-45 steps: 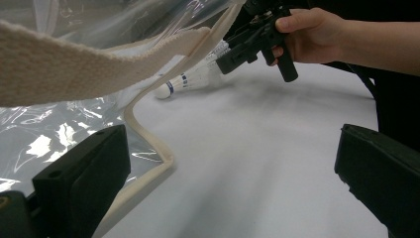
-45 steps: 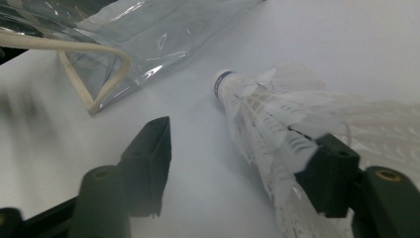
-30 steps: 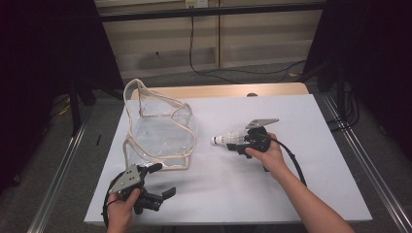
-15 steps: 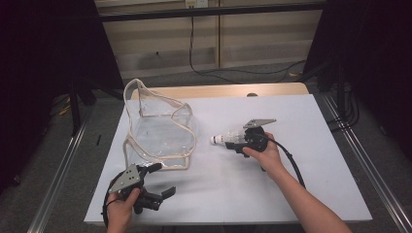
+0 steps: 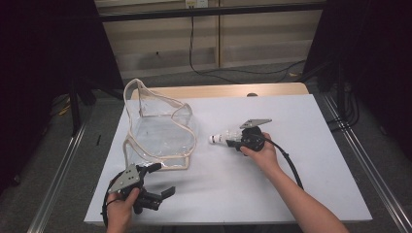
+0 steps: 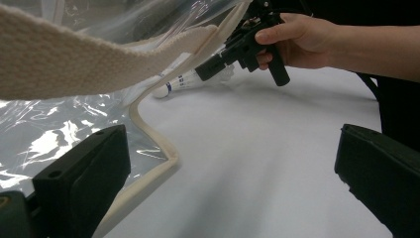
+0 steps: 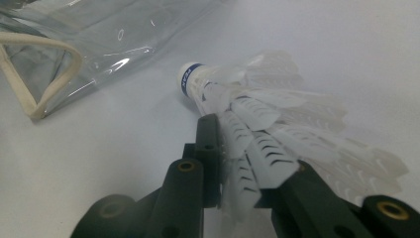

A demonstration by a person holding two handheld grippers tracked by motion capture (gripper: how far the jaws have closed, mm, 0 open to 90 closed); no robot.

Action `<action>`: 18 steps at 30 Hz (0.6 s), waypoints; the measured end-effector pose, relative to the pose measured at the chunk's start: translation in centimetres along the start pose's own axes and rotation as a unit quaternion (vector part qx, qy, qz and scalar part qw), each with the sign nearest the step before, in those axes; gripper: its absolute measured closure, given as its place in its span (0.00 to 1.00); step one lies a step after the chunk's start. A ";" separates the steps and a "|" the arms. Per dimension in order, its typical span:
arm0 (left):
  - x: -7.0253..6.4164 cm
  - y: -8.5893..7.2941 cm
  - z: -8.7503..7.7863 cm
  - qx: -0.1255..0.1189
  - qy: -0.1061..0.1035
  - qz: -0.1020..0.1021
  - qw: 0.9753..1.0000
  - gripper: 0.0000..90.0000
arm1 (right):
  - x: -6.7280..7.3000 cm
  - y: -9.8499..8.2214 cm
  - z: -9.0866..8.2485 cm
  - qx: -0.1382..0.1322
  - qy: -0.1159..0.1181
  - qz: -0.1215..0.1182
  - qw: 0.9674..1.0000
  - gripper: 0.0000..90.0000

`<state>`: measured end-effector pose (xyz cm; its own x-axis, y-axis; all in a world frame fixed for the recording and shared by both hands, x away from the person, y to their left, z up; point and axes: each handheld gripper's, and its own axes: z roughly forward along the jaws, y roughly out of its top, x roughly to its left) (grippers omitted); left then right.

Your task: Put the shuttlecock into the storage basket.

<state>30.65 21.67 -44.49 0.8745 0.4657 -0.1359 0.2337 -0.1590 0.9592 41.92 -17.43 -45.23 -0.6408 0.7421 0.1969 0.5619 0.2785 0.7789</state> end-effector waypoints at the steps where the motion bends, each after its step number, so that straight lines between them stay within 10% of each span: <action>1: 0.0 0.0 0.0 0.000 0.000 0.000 1.000 0.01 | 0.0 0.0 0.0 0.000 0.001 0.001 1.000 0.90; 18: -0.1 0.1 0.0 -0.002 0.000 0.001 1.000 0.01 | -0.1 0.3 -1.2 0.012 0.021 -0.011 1.000 0.94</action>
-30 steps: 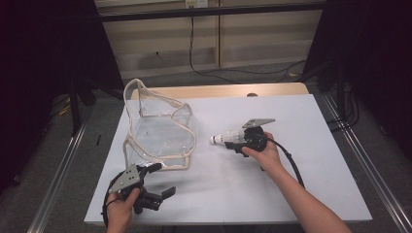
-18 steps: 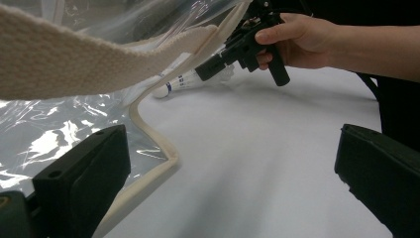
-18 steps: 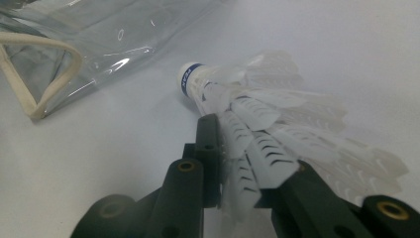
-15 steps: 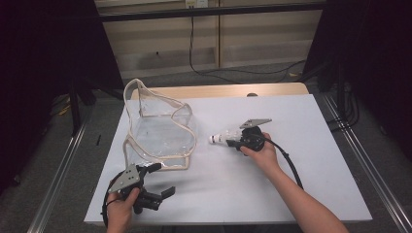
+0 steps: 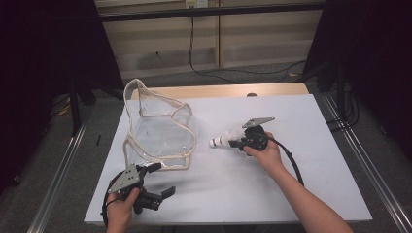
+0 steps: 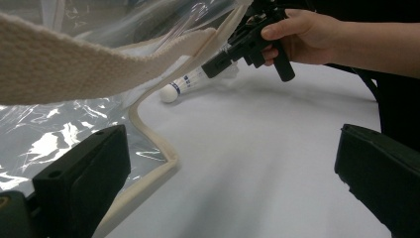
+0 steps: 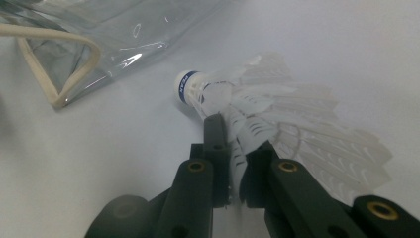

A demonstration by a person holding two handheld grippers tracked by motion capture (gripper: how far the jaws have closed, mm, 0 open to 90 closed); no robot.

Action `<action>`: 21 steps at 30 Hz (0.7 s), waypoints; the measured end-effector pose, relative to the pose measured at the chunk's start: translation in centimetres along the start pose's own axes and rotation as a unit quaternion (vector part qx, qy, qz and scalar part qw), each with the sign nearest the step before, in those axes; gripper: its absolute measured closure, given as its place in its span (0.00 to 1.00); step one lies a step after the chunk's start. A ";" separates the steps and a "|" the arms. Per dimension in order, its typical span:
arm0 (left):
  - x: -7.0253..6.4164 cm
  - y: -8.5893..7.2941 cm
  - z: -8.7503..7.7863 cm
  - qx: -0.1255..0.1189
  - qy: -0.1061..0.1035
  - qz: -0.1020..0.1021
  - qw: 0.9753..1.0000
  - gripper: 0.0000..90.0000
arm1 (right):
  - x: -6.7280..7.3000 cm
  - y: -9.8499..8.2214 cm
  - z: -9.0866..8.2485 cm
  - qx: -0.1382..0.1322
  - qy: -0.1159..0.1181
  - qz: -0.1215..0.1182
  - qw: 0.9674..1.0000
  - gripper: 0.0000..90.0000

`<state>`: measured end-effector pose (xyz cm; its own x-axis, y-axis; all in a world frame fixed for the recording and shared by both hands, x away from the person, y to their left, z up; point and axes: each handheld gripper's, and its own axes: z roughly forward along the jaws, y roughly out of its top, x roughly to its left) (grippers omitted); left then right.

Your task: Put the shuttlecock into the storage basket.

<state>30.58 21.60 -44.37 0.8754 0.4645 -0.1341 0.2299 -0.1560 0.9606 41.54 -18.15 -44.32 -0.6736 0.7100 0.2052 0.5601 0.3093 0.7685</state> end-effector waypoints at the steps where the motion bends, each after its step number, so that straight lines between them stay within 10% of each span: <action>1: 0.0 0.0 0.0 0.000 0.000 0.001 1.000 0.01 | 0.1 0.0 0.0 0.000 0.002 0.000 1.000 0.94; 21: 0.0 0.0 0.0 0.000 0.000 0.001 1.000 0.01 | 0.3 -0.2 -0.5 -0.003 0.026 0.007 1.000 0.88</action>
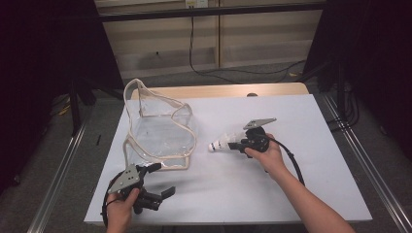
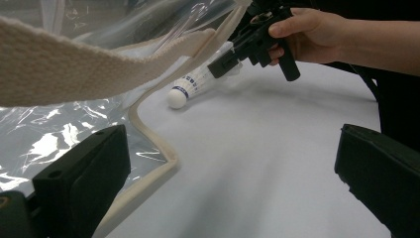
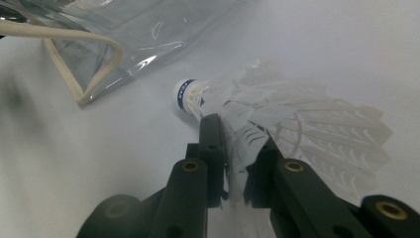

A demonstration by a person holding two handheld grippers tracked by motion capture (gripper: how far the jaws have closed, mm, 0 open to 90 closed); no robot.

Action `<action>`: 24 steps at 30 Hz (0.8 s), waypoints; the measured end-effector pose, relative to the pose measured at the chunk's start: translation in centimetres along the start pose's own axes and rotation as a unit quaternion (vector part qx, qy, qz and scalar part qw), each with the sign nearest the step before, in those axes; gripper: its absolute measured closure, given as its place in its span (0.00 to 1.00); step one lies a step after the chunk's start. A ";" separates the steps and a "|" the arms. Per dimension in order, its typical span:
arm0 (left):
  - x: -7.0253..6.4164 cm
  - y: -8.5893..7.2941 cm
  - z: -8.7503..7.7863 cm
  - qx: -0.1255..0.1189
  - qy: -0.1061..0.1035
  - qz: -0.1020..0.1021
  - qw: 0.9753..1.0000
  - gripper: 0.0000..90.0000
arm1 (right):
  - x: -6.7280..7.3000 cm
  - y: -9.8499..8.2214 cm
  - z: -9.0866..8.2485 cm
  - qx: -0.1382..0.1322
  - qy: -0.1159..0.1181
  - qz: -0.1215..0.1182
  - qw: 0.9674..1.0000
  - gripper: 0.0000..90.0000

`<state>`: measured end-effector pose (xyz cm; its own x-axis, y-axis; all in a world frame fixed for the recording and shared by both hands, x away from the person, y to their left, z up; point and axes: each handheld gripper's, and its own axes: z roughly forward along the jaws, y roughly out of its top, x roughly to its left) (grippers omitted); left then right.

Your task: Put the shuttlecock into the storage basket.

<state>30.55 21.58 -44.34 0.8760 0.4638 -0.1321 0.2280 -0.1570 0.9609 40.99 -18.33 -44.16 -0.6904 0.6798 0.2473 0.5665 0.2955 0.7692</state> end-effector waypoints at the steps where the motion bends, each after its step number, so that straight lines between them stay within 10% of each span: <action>1: 0.0 0.0 0.0 0.000 0.000 0.000 1.000 0.01 | 0.0 0.0 0.1 0.001 -0.001 0.001 1.000 0.86; 17: 0.1 -0.1 0.0 0.002 0.000 0.000 1.000 0.01 | 0.2 0.0 1.4 0.002 -0.020 -0.005 1.000 0.69; 24: 0.2 -0.1 -0.1 0.003 0.001 0.000 1.000 0.01 | 0.3 0.1 2.1 0.002 -0.023 -0.008 1.000 0.91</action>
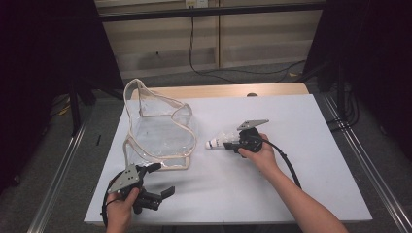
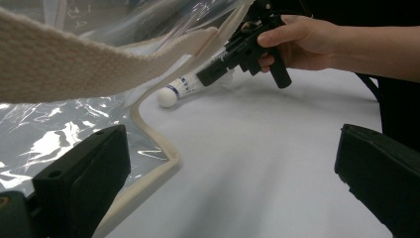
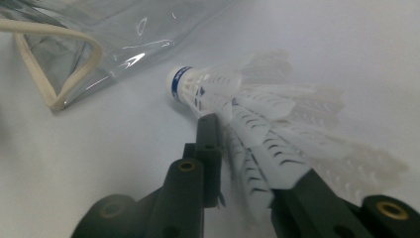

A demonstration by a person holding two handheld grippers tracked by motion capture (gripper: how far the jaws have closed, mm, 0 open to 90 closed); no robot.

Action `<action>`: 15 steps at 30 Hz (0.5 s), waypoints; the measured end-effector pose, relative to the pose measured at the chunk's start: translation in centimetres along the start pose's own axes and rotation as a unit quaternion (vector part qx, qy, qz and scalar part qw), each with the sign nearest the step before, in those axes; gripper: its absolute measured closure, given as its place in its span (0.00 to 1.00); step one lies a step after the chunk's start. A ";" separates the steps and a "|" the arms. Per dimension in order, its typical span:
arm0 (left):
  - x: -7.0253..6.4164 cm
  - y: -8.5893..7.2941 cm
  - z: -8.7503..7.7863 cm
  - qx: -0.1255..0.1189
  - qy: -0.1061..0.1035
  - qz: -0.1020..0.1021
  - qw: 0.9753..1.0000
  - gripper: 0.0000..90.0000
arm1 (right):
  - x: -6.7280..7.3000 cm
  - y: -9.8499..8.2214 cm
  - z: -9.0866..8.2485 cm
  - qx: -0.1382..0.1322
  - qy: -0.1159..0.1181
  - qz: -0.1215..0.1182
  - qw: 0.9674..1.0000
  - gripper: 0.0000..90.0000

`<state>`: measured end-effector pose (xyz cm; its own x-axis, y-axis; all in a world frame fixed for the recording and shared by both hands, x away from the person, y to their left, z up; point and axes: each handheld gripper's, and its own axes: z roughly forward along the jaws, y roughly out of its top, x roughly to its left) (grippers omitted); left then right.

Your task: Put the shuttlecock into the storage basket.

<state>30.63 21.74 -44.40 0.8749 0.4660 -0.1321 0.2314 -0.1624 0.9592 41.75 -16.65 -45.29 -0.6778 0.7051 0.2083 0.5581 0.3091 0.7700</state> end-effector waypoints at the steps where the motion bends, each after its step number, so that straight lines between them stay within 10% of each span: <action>1: 0.0 0.0 0.0 0.000 0.000 0.000 1.000 0.01 | 0.0 0.0 0.0 0.000 -0.001 -0.003 1.000 0.91; 15: 0.0 0.1 0.0 -0.001 0.000 0.003 1.000 0.01 | -0.2 0.4 -1.0 -0.005 0.012 0.007 1.000 0.98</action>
<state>30.62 21.74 -44.33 0.8759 0.4655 -0.1270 0.2255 -0.1622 0.9606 41.62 -17.31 -44.36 -0.6810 0.6943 0.2328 0.5626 0.2925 0.7732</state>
